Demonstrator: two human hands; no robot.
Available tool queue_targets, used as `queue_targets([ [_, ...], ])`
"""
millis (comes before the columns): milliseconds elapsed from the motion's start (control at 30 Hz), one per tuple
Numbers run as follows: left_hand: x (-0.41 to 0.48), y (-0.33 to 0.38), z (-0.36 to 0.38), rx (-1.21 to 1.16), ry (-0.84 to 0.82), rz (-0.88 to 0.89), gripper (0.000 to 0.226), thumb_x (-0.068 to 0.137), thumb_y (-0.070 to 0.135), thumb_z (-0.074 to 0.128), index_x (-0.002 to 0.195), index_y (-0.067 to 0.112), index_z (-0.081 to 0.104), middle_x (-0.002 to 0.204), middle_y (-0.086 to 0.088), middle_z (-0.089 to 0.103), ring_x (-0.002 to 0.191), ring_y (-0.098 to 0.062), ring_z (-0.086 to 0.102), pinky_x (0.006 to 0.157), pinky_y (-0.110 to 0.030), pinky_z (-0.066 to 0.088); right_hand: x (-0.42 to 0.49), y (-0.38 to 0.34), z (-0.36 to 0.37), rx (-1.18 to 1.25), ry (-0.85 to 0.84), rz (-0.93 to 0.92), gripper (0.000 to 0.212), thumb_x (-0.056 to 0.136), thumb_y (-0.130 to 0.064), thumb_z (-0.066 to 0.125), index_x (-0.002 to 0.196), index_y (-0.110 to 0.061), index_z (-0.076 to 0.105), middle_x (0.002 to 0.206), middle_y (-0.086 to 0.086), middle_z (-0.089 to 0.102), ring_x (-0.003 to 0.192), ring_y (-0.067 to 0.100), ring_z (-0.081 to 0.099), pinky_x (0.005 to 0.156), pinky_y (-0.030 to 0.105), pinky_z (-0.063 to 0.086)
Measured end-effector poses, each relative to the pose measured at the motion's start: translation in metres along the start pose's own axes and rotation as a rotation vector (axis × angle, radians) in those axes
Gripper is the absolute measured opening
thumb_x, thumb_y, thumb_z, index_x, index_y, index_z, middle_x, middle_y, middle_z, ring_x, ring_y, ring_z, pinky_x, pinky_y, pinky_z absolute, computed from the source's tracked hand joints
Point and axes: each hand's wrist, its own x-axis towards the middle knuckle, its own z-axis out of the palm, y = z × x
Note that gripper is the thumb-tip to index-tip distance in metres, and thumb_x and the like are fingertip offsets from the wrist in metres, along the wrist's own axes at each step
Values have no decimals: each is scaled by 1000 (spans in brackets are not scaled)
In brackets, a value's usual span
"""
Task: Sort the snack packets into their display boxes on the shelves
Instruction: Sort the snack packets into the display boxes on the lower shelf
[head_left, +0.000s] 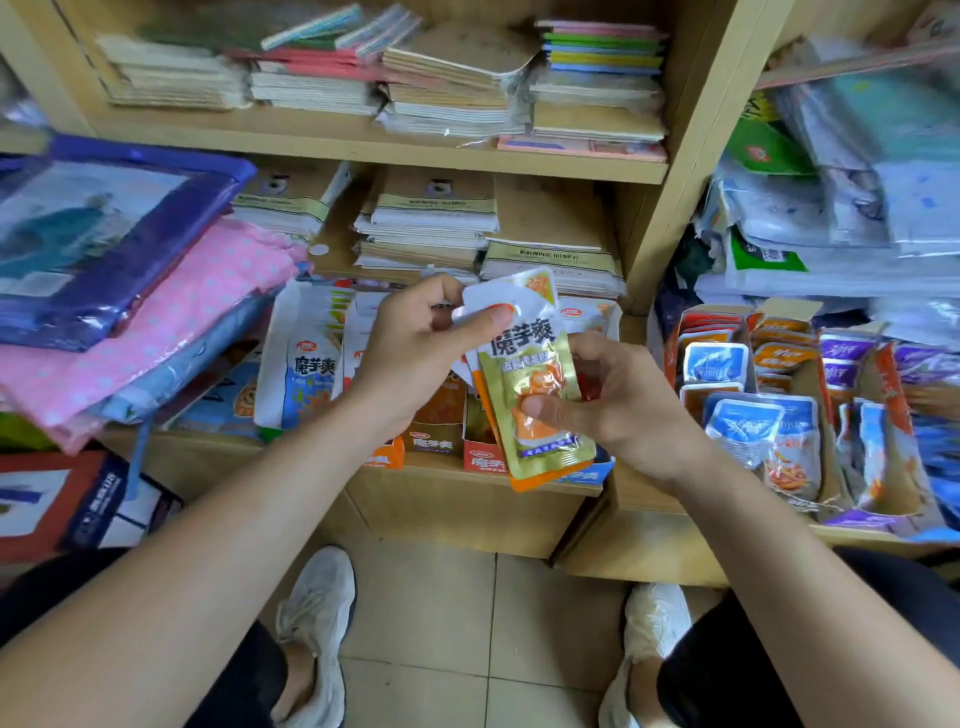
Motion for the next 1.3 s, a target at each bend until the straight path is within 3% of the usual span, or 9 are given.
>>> queue_targets([
  [100, 0, 2, 2, 63, 5, -122, 34, 77, 33, 86, 102, 23, 65, 95, 0, 76, 88, -14, 74, 70, -38, 60, 4, 5, 6, 32, 177, -3, 32, 76, -3, 84, 105, -4, 71, 96, 8, 78, 89, 27, 75, 76, 38, 62],
  [200, -4, 1, -1, 135, 22, -221, 55, 66, 36, 92, 108, 22, 59, 97, 0, 73, 85, -9, 74, 60, -24, 56, 10, 7, 20, -59, 307, -47, 31, 73, -13, 88, 99, -11, 72, 91, 2, 78, 84, 20, 75, 75, 39, 61],
  [433, -1, -4, -40, -137, 113, -204, 46, 82, -1, 76, 124, 7, 61, 103, -10, 77, 94, -24, 75, 75, -40, 62, 28, 3, 38, 119, 184, -39, 38, 73, -14, 84, 105, -9, 65, 99, 5, 75, 86, 17, 73, 71, 32, 60],
  [567, 7, -8, -62, -203, 226, -227, 41, 87, -4, 71, 125, 3, 59, 110, -15, 74, 96, -26, 75, 75, -41, 61, 38, 7, 39, 205, 228, 27, 30, 79, 1, 79, 104, -10, 65, 99, 8, 74, 84, 21, 72, 69, 37, 60],
  [700, 10, -13, -63, -206, 216, -221, 41, 87, -6, 70, 124, 5, 57, 110, -16, 74, 99, -30, 74, 84, -51, 60, 44, 10, 48, 340, 184, 63, 40, 70, -12, 81, 107, -9, 65, 102, 10, 75, 90, 26, 73, 73, 41, 61],
  [867, 9, -21, -51, -226, 171, -186, 39, 86, -6, 71, 118, 13, 59, 108, -10, 75, 106, -26, 71, 91, -47, 57, 46, 16, 60, 211, 212, 51, 34, 80, 1, 79, 109, -9, 66, 102, 10, 76, 90, 30, 74, 73, 44, 62],
  [1100, 5, -17, -56, -106, 252, -217, 11, 95, 17, 69, 106, 17, 69, 94, -7, 74, 71, -15, 69, 54, -23, 52, 49, 19, 54, 322, 355, 64, 23, 88, -2, 71, 108, -13, 67, 103, 7, 76, 95, 32, 73, 72, 45, 61],
  [1200, 7, -19, -57, -82, 259, -183, 12, 98, 18, 63, 108, 21, 71, 96, -3, 74, 73, -12, 69, 62, -23, 55, 49, 18, 44, 365, 479, 58, 25, 90, -3, 70, 114, -8, 66, 106, 10, 75, 98, 35, 72, 76, 48, 61],
  [1300, 12, -31, -60, 402, 229, 73, 20, 95, 19, 66, 113, 28, 70, 93, 15, 71, 86, 2, 66, 76, -20, 53, 47, 15, 22, 387, 600, 33, 27, 92, -5, 67, 118, -3, 63, 108, 11, 75, 95, 32, 74, 67, 43, 62],
])
